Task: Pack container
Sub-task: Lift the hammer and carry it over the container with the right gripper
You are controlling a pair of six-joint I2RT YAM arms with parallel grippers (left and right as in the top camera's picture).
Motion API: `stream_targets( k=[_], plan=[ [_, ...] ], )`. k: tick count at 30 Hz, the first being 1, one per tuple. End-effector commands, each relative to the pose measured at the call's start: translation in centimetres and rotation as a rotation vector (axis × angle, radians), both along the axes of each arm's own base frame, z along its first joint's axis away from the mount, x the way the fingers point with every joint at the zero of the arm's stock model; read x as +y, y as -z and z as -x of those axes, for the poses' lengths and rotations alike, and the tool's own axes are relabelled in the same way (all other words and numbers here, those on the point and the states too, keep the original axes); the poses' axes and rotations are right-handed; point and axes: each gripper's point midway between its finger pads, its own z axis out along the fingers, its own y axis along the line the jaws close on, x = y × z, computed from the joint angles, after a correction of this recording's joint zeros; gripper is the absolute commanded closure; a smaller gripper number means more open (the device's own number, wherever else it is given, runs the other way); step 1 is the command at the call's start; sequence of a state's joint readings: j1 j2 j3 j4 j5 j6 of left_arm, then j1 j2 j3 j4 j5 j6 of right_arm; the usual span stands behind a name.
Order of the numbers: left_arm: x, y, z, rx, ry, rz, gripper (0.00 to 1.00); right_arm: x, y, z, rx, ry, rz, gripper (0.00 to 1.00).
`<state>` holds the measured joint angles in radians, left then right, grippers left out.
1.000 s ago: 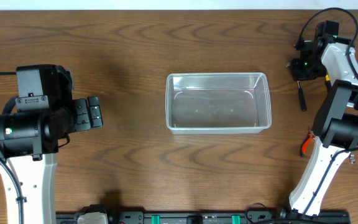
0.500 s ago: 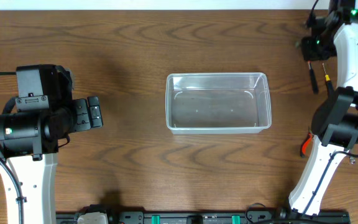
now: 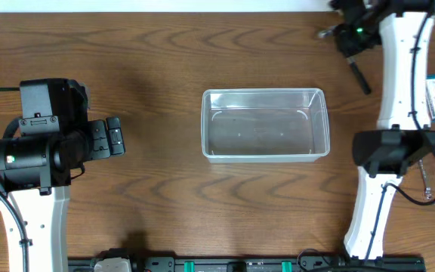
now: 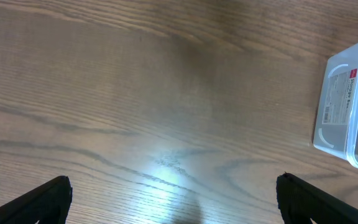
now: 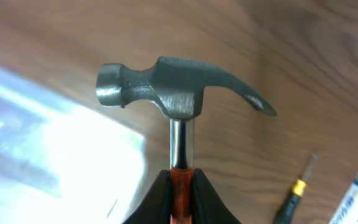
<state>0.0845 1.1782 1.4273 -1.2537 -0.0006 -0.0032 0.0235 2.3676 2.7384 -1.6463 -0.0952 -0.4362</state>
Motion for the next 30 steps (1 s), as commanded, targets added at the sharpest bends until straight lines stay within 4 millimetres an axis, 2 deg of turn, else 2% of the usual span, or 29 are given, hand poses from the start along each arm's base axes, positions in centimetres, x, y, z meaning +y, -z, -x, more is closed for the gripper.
stream_targets(
  k=[1,11,15,19,22,30],
  plan=[
    [0.3,0.0,0.0,0.005,-0.017,-0.002,0.02,4.1,-0.9,0.8,-0.017,-0.142,0.000,0.91],
    [0.3,0.0,0.0,0.005,-0.017,-0.002,0.02,15.4,-0.7,4.5,-0.009,-0.518,0.045,0.89],
    [0.3,0.0,0.0,0.005,-0.017,-0.002,0.02,18.5,-0.6,6.0,-0.011,-0.594,0.057,0.89],
    [0.3,0.0,0.0,0.005,-0.017,-0.002,0.02,20.7,0.0,7.4,0.011,-0.648,0.060,0.90],
    [0.3,0.0,0.0,0.005,-0.017,-0.003,0.02,21.6,1.0,8.3,0.048,-0.676,0.068,0.91],
    [0.3,0.0,0.0,0.005,-0.017,-0.002,0.02,21.4,4.8,10.3,0.195,-0.714,0.097,0.92]
  ],
)
